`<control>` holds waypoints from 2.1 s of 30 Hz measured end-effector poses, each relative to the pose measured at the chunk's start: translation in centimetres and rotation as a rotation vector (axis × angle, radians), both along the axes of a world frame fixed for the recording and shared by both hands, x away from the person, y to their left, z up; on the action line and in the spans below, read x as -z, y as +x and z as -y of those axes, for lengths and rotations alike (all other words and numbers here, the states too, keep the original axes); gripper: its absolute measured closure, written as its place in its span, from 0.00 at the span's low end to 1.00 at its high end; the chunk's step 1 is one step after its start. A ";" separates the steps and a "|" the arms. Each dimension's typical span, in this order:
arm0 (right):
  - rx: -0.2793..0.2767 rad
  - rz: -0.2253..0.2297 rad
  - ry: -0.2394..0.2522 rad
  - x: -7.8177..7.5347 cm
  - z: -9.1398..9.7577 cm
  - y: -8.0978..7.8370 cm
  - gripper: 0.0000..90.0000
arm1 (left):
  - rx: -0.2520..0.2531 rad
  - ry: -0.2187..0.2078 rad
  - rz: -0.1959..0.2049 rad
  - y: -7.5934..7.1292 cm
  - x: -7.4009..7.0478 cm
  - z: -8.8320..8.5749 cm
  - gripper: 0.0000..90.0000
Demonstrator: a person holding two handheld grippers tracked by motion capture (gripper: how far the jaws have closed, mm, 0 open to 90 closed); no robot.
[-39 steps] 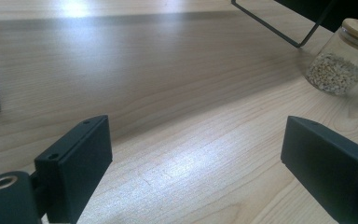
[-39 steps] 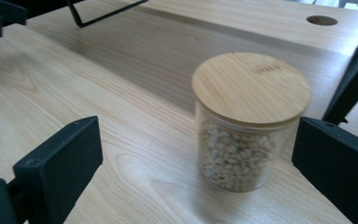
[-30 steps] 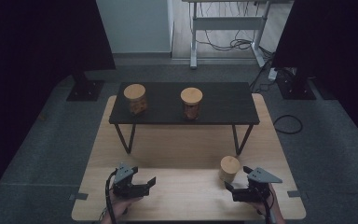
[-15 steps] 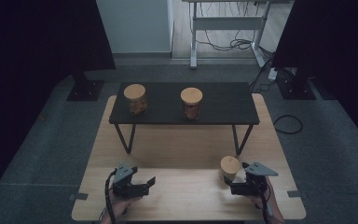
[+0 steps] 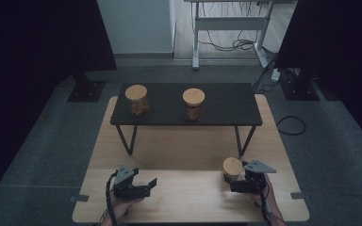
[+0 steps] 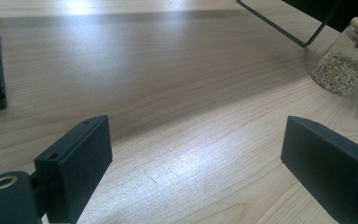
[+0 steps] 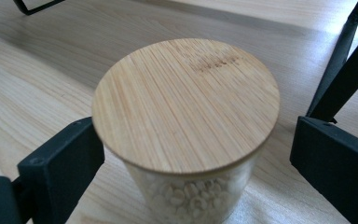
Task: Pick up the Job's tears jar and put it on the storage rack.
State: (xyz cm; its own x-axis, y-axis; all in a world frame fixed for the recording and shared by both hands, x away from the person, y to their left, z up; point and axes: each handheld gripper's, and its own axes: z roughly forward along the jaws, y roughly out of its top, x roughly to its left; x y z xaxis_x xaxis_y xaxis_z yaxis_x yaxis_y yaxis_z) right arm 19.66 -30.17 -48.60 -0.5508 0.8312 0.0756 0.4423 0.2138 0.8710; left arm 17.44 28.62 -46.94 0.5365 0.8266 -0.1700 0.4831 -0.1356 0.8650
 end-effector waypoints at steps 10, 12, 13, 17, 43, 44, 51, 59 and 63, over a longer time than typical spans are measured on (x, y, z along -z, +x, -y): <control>0.000 -0.017 -0.023 0.2 -1.5 1.1 0.04 | -0.002 0.000 0.000 0.0 0.0 0.0 0.09; 0.004 -0.019 -0.027 0.2 -1.8 1.2 0.05 | -0.002 0.000 0.001 0.0 0.0 -0.1 0.09; 0.004 -0.019 -0.027 0.2 -1.8 1.2 0.05 | -0.002 0.000 0.001 0.0 0.0 -0.1 0.09; 0.008 -0.023 -0.035 0.3 -2.1 1.3 0.05 | -0.003 -0.001 0.002 0.0 0.0 -0.1 0.09; 0.078 -0.051 -0.074 0.2 -3.8 1.3 0.27 | -0.003 0.002 -0.001 0.0 0.0 0.0 0.09; 0.077 -0.050 -0.075 0.2 -3.8 1.3 0.27 | -0.001 0.005 -0.002 0.1 0.0 0.0 0.09; 0.079 -0.048 -0.074 0.3 -3.9 1.3 0.27 | 0.001 0.003 -0.002 0.1 0.0 0.1 0.09; 0.081 -0.046 -0.077 0.3 -3.9 1.1 0.27 | 0.000 0.003 -0.003 0.1 0.0 0.0 0.09; 0.084 -0.041 -0.074 0.2 -3.9 0.8 0.27 | -0.001 0.001 -0.001 0.1 0.0 0.0 0.09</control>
